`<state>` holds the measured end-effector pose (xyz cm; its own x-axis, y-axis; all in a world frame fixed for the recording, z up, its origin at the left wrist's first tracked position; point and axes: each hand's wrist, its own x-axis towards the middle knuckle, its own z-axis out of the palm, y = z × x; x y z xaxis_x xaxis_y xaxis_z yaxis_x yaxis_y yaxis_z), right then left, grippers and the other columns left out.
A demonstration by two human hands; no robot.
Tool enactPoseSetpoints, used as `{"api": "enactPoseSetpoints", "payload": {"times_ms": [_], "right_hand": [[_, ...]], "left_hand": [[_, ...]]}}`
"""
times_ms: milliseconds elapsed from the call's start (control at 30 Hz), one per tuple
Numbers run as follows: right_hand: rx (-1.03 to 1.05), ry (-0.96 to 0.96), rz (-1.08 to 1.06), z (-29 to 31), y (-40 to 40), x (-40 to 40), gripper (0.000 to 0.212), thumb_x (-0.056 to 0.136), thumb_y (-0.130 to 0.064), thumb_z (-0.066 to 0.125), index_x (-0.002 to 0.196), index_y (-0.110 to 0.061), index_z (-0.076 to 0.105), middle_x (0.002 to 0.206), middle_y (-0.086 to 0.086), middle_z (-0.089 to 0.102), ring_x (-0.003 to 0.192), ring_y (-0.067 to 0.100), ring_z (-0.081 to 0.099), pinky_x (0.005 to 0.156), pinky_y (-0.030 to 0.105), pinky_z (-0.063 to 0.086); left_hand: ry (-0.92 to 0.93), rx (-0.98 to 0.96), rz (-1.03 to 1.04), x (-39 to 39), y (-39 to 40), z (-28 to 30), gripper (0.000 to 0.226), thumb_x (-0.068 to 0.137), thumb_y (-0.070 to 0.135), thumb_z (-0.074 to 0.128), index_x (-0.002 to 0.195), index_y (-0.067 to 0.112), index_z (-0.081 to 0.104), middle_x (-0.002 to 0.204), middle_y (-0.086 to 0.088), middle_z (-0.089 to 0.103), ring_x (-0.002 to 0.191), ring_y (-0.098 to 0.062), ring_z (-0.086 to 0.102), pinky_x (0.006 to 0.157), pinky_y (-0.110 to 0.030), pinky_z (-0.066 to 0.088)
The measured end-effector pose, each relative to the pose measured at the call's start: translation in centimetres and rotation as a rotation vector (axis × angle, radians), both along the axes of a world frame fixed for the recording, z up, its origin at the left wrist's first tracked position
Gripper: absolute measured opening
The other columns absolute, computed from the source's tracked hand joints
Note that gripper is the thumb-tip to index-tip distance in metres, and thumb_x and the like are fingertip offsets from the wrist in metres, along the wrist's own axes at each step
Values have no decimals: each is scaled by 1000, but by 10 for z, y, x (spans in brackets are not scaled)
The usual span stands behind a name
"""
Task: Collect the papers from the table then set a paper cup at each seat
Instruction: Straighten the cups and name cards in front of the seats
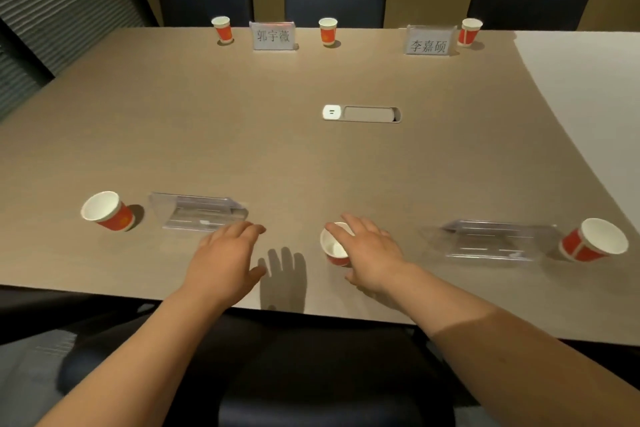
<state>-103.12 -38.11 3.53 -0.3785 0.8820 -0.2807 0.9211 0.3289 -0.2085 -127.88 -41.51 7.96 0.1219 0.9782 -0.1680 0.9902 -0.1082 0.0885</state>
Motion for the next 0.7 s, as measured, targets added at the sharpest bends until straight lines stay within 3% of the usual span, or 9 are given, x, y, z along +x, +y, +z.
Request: {"api": "enactPoseSetpoints", "payload": {"times_ms": [100,167,300,400,567,633,700], "right_hand": [[-36,-79,-11,-6,6,-23,89,85,-2,62,151,-42,16,165,3,1,150,33,9,115,50,23],[-42,-120,-22,-10,13,-34,85,85,6,55,149,-40,22,165,4,6,148,34,13,114,48,26],[2,-145,-55,-21,26,-47,50,89,-3,52,134,-26,48,147,10,38,129,35,36,100,43,42],[34,-112,-121,-26,42,-54,40,92,-17,57,130,-24,51,138,8,45,121,35,41,96,41,46],[-13,-64,-239,-28,70,-62,58,87,-32,64,140,-26,41,140,8,42,121,34,42,97,41,47],[-39,-55,-229,-30,75,-63,69,82,-31,68,142,-28,35,145,10,36,125,35,40,98,43,47],[-66,-52,-177,-34,79,-64,67,81,-23,67,140,-29,36,146,11,32,123,37,41,98,42,47]], "left_hand": [[16,4,-21,-26,3,0,66,88,42,66,146,28,39,153,5,43,140,-23,40,113,-40,35],[25,11,-28,-41,9,-2,66,88,42,66,146,28,40,152,5,44,139,-23,40,112,-39,34],[20,14,-28,-64,23,-13,65,89,42,64,147,28,38,152,4,44,138,-23,41,111,-38,34],[18,13,-49,-76,36,-21,64,89,40,64,146,28,39,152,4,43,140,-23,39,112,-38,32],[30,33,-59,-91,74,-28,66,89,28,66,148,26,37,157,-1,37,145,-24,32,117,-40,25],[23,10,-43,-94,94,-31,69,88,22,65,150,23,34,159,-3,34,147,-26,28,119,-42,24],[14,-23,-14,-95,114,-35,72,89,18,65,152,23,30,160,-4,31,150,-27,24,122,-45,21]]}}
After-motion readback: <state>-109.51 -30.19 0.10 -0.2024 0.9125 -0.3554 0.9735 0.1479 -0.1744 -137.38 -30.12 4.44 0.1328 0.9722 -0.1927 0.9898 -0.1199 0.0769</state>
